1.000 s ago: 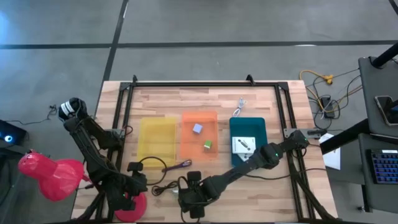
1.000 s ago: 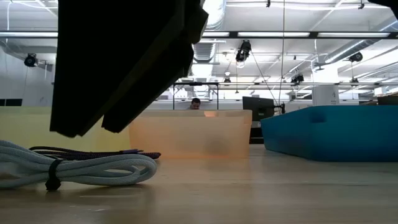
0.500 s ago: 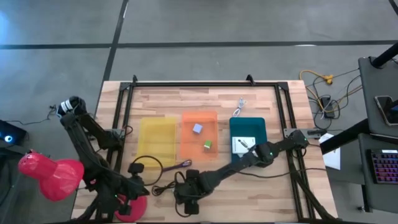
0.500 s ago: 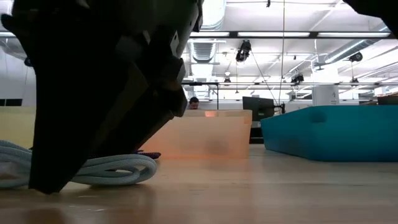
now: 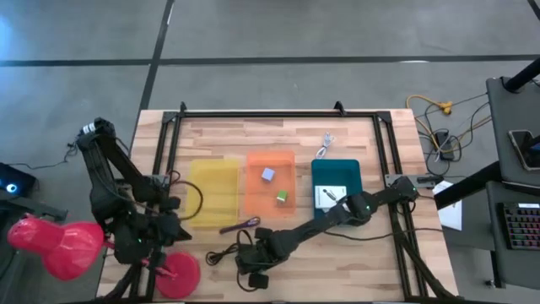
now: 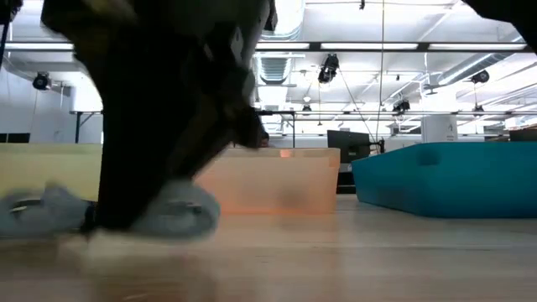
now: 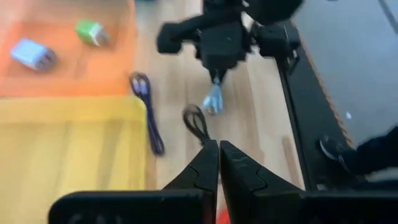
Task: Pick and place items into bin
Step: Put the light blue charger cable into the yellow bin
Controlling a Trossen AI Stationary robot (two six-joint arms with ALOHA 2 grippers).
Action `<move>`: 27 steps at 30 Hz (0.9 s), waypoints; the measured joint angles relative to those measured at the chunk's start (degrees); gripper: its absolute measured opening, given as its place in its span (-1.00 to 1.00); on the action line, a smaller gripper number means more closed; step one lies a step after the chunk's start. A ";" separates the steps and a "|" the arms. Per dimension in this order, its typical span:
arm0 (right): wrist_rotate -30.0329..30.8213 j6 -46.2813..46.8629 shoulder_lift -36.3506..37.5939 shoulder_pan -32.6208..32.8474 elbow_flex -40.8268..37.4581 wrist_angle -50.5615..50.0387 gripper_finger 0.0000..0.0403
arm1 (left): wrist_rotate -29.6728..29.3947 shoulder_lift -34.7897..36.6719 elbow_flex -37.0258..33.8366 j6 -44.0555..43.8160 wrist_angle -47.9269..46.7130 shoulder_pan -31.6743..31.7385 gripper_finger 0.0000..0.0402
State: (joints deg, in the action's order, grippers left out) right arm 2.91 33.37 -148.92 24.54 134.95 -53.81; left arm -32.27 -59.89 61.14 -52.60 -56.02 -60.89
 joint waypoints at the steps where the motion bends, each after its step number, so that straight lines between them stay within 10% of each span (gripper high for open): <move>1: 0.79 0.27 0.73 0.02 -0.01 -0.01 -0.93 | -1.18 0.48 0.00 0.29 0.04 0.03 -1.00; 9: 18.20 14.08 8.81 -1.85 0.05 2.78 -0.93 | -3.69 -1.92 -0.31 12.44 12.24 0.53 -1.00; 18: 11.27 25.25 5.54 -13.97 -0.45 19.38 -0.88 | -10.98 -2.26 5.65 26.07 16.64 0.53 -1.00; 27: 8.92 18.62 6.98 -18.41 -0.45 19.10 -0.12 | -11.41 -2.15 5.28 27.46 16.45 0.51 -1.00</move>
State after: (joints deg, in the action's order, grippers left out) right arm 11.83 51.99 -141.94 6.13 134.50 -34.71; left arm -43.68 -62.04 66.42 -25.15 -39.57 -60.38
